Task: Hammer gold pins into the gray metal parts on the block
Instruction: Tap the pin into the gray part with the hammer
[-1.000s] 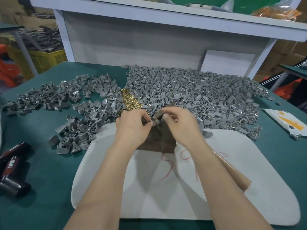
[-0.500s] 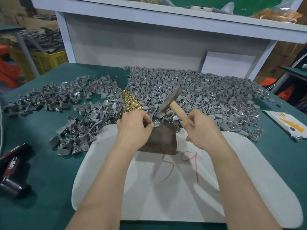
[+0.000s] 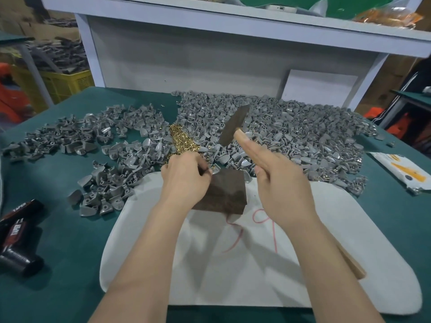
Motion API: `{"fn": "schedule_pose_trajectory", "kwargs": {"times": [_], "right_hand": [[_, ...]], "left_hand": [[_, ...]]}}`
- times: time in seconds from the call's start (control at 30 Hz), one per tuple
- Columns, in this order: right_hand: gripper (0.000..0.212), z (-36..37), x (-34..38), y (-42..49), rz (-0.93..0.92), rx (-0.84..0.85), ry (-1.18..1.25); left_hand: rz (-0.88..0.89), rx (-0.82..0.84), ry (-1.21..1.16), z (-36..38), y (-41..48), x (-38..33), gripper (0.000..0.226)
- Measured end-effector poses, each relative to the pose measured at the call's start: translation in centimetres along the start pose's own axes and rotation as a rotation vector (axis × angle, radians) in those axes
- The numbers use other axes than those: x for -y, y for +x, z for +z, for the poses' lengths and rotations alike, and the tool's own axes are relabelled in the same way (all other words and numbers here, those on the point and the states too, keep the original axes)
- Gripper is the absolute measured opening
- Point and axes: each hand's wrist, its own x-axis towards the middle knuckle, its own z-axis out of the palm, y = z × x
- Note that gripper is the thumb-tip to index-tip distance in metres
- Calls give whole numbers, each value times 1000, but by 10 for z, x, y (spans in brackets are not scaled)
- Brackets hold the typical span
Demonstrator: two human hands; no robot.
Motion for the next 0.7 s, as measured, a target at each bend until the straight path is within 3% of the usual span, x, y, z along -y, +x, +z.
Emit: {"fn": "schedule_pose_trajectory", "kwargs": {"times": [0.2,0.7], "right_hand": [[15,24,9,28,93,69,-3],[14,39,24,44,77,176,-89]], "left_hand": [[24,41,-2,1,1,0,16],[33,42,-2,0,-1,0,13]]}}
